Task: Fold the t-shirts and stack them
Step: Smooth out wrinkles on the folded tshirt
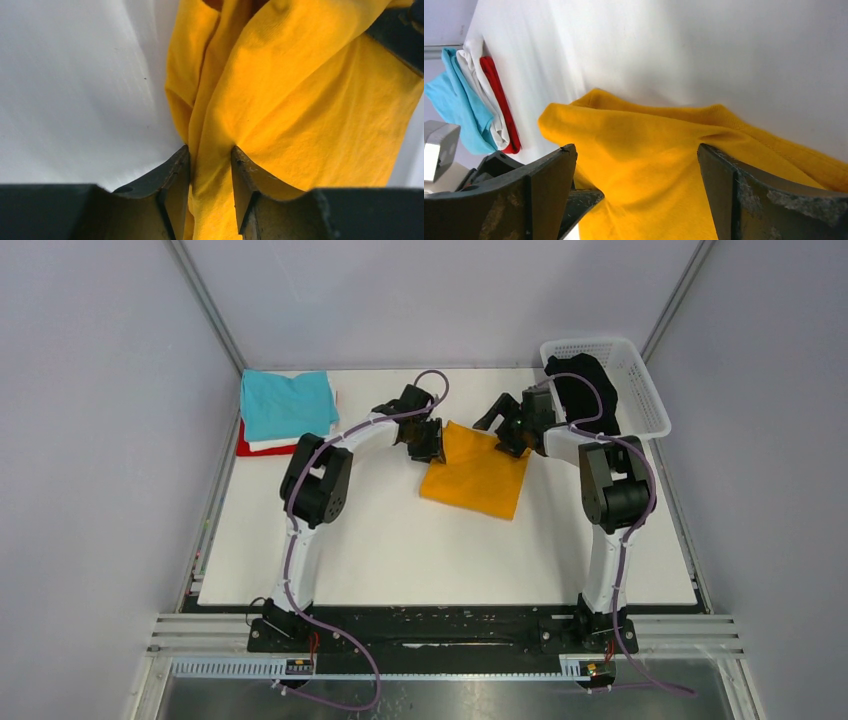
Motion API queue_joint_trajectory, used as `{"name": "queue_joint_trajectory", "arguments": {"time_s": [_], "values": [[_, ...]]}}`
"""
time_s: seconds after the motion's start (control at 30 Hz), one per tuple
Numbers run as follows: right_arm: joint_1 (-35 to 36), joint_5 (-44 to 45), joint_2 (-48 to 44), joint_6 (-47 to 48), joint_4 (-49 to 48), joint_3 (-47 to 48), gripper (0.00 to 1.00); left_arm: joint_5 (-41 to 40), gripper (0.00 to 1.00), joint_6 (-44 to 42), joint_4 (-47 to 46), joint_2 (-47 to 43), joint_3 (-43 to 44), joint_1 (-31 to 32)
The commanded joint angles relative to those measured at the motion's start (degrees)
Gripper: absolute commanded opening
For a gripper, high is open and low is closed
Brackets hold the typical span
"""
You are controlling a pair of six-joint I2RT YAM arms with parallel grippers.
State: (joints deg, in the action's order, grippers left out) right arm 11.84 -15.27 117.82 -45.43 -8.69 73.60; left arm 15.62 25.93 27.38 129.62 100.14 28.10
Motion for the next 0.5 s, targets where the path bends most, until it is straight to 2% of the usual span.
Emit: {"name": "queue_joint_trajectory", "arguments": {"time_s": [0.0, 0.13, 0.2, 0.33, 0.47], "values": [[-0.2, 2.4, -0.6, -0.3, 1.5, 1.8, 0.99, -2.1, 0.34, -0.5, 3.1, 2.7, 2.2, 1.5], [-0.3, 0.5, -10.0, 2.5, 3.5, -2.6, 1.0, -6.6, 0.29, 0.4, 5.5, 3.6, 4.6, 3.0], [-0.3, 1.4, -18.6, 3.2, 3.9, -9.5, 0.99, -9.9, 0.24, 1.0, 7.1, 4.1, 5.8, 4.1], [-0.8, 6.0, -33.1, 5.0, 7.0, -20.4, 0.99, -16.1, 0.0, 1.8, 11.7, 5.1, 8.8, 6.0], [-1.0, 10.1, -44.8, 7.0, 11.6, -27.5, 0.99, -26.8, 0.0, 0.6, 13.1, 1.9, 7.5, 7.2]]}}
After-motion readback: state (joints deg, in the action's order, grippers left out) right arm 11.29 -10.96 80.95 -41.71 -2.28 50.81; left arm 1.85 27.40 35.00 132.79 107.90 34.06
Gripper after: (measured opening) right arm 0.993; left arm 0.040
